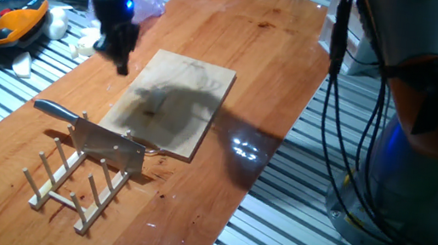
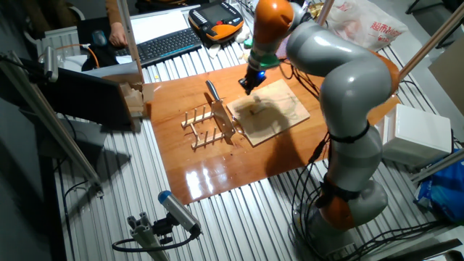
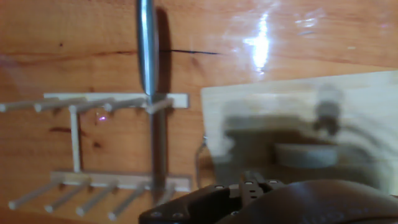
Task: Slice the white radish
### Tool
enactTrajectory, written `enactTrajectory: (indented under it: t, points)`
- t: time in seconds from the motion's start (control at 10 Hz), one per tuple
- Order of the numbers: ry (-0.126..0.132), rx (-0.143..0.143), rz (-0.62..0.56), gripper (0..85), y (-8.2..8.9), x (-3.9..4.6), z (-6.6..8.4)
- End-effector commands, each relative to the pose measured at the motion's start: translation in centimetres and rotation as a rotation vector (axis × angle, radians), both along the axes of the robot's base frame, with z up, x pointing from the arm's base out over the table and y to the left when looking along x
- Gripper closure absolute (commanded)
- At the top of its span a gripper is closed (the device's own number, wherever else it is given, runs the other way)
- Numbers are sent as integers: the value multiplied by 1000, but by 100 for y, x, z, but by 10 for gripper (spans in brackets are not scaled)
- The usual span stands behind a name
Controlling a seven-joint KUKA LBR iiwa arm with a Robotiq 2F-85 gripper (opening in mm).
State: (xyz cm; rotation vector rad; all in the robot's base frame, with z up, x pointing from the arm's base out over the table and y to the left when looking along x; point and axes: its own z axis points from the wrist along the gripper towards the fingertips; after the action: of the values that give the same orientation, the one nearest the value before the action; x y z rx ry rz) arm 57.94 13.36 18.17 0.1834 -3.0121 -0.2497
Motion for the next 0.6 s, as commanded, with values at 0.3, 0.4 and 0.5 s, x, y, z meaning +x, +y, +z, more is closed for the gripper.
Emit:
enactTrajectory:
  t: [0.3,0.4,0.5]
  points:
    - [56,8,-91,510,856,-55,-286]
    - [71,35,-88,510,868,-39,-344]
    - [68,44,-88,510,897,-49,-391]
